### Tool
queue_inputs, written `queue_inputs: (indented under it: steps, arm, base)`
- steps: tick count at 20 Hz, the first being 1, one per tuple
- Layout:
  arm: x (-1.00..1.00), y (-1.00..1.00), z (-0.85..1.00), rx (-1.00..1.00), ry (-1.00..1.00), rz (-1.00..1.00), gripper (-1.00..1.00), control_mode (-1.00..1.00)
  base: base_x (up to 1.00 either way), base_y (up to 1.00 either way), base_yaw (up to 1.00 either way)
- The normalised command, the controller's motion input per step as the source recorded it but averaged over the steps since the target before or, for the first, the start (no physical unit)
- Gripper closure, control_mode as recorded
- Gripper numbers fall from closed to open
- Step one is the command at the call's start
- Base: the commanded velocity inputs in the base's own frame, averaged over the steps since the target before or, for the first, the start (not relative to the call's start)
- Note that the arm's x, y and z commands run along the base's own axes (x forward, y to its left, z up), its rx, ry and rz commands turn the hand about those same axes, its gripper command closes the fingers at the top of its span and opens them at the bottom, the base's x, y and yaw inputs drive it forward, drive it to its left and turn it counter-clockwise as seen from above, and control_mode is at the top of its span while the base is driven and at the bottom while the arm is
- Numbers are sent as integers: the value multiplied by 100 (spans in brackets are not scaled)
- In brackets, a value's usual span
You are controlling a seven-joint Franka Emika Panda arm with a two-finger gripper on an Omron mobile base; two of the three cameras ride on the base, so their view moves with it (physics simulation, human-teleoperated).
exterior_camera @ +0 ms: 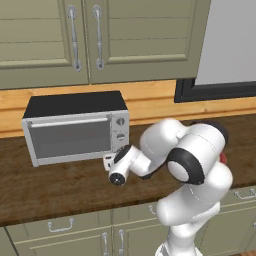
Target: Pick up the kebab skewer and baguette bread, and place them inside the toaster oven. Close the toaster oven door and start by setting the timer.
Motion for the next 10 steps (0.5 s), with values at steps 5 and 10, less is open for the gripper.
queue_inputs:
  steps: [5, 10]
  arm:
    - [12, 0, -15, 1, -6, 1, -100, -100]
    - [19, 0, -7, 2, -7, 1, -100, -100]
  base:
    - [0, 0, 0]
    - [0, 0, 0]
